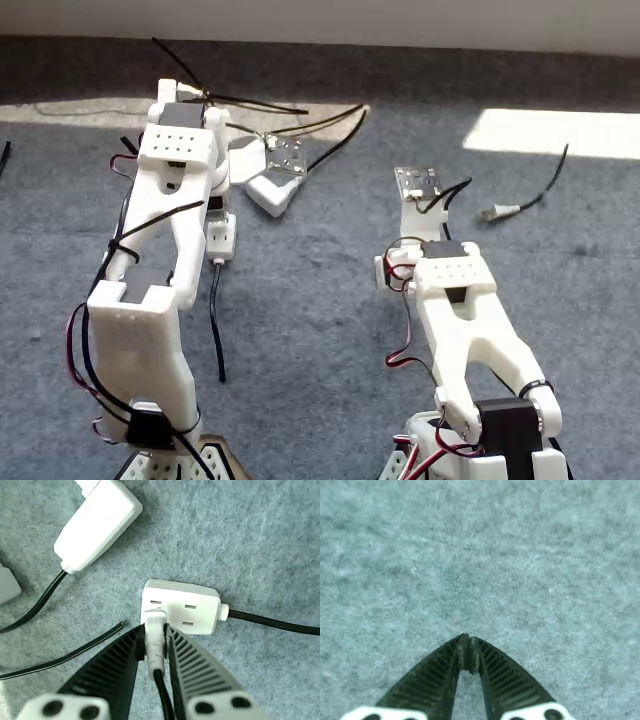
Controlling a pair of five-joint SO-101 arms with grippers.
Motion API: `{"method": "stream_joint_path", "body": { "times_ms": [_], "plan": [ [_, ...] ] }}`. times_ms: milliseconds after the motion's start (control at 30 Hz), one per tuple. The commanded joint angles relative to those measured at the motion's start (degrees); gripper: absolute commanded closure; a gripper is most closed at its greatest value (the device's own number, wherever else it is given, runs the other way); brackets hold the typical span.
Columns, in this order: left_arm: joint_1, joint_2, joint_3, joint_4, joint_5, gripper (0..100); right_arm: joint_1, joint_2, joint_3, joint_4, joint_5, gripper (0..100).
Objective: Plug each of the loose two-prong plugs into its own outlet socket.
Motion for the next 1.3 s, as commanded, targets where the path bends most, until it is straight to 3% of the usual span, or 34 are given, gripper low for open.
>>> {"method": "stream_joint_path", "body": {
  "times_ms": [0,633,733,800,900,1267],
  "plan": [
    [3.1,0.0,-0.1,0.0,-6.7,99,-0.1,-1.6,-0.2,-0.7,-0.4,99.1],
    [0.5,4.8,0.0,0.0,-6.9,99,-0.1,-1.5,-0.2,-0.7,-0.4,99.1],
    [0.5,5.3,-0.2,0.0,-6.5,89,-0.1,-1.5,-0.2,-0.7,-0.4,99.1],
    [0.4,4.8,-2.2,0.1,-5.5,81,-0.1,-1.5,-0.2,-0.7,-0.4,99.1],
    [0.3,2.9,-6.4,0.2,-0.7,76,-0.1,-1.5,-0.2,-0.7,-0.4,98.8],
    [-0.1,-7.7,-26.6,8.2,0.0,75,-0.1,-1.6,-0.4,-0.7,-0.4,98.5]
  ]
}}
